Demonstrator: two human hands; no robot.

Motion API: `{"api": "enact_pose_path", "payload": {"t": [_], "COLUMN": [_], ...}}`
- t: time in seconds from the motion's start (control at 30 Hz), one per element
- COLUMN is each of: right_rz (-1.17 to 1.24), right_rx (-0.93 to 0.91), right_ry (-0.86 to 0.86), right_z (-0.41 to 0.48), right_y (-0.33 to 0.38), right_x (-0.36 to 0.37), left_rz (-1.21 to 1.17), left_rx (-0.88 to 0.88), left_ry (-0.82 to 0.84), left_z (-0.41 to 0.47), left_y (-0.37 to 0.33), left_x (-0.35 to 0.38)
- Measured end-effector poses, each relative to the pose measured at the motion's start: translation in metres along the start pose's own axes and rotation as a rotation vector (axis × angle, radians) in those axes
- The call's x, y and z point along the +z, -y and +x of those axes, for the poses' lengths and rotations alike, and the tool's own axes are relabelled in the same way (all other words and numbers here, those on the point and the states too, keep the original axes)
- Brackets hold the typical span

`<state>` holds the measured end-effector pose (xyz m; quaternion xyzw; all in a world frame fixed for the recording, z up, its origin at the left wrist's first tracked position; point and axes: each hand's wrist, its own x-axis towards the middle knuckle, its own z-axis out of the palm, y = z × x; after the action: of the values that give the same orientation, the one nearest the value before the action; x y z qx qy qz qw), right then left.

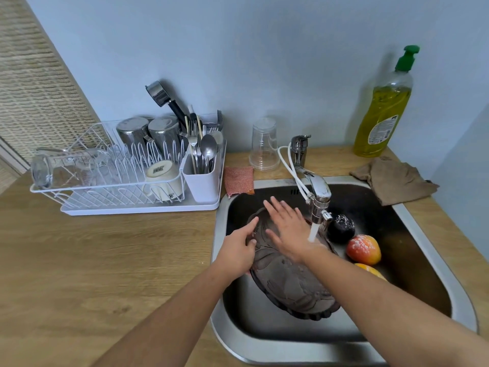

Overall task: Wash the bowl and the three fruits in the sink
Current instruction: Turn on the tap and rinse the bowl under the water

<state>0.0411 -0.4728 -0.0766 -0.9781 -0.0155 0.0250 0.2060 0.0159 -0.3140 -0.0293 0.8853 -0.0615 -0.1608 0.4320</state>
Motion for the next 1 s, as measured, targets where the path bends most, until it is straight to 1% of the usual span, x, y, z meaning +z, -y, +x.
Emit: {"api": "enact_pose_path", "payload": {"t": [0.07,0.1,0.13,0.17,0.23,0.33,0.43,0.47,0.5,0.53,0.57,0.6,0.63,0.67,0.7,0.73,0.8,0.87,0.93,1.0], "right_rz": [0.109,0.095,0.024,-0.051,-0.120,-0.228,-0.189,-0.102,0.044,0.226,0.420,0.601,0.712,0.740,0.685,0.570,0.272,0.015,-0.126,-0.210], "right_rx": [0.124,0.196,0.233,0.224,0.154,0.109,0.130,0.122,0.116,0.103,0.086,0.079,0.081,0.071,0.057,0.048,0.059,0.107,0.163,0.196], "right_ry": [0.010,0.022,0.059,0.109,0.186,0.337,0.493,0.548,0.591,0.620,0.614,0.546,0.476,0.421,0.393,0.374,0.328,0.267,0.218,0.159], "right_z": [-0.001,-0.002,-0.006,-0.011,-0.019,-0.042,-0.069,-0.076,-0.081,-0.082,-0.081,-0.079,-0.078,-0.078,-0.079,-0.080,-0.081,-0.074,-0.058,-0.044], "right_y": [-0.017,-0.026,-0.031,-0.036,-0.047,-0.055,-0.047,-0.039,-0.028,-0.017,-0.005,0.003,0.010,0.013,0.013,0.008,-0.019,-0.055,-0.085,-0.101], "right_x": [-0.001,-0.002,-0.003,-0.004,0.002,0.017,0.033,0.036,0.037,0.039,0.040,0.041,0.042,0.041,0.038,0.035,0.030,0.021,0.010,-0.001], "left_rz": [-0.018,-0.017,-0.008,0.006,0.045,0.152,0.281,0.316,0.332,0.332,0.324,0.314,0.297,0.275,0.249,0.224,0.176,0.110,0.036,-0.005], "left_rx": [-0.006,-0.009,-0.010,-0.006,0.015,0.070,0.132,0.145,0.149,0.146,0.143,0.143,0.142,0.136,0.119,0.094,0.038,-0.006,-0.053,-0.087], "left_ry": [-0.006,-0.015,-0.023,-0.032,-0.069,-0.181,-0.252,-0.256,-0.258,-0.267,-0.283,-0.300,-0.320,-0.337,-0.350,-0.355,-0.336,-0.269,-0.172,-0.099], "left_z": [0.002,0.003,0.005,0.006,0.007,0.009,0.012,0.013,0.013,0.013,0.014,0.015,0.016,0.018,0.019,0.020,0.021,0.020,0.019,0.016], "left_y": [0.001,0.001,0.001,0.001,0.002,-0.001,-0.006,-0.007,-0.008,-0.008,-0.008,-0.008,-0.009,-0.009,-0.010,-0.010,-0.008,-0.003,0.002,0.001], "left_x": [-0.002,-0.003,-0.004,-0.004,-0.003,-0.004,0.000,0.003,0.007,0.011,0.014,0.017,0.018,0.018,0.017,0.015,0.009,0.007,0.008,0.010]}}
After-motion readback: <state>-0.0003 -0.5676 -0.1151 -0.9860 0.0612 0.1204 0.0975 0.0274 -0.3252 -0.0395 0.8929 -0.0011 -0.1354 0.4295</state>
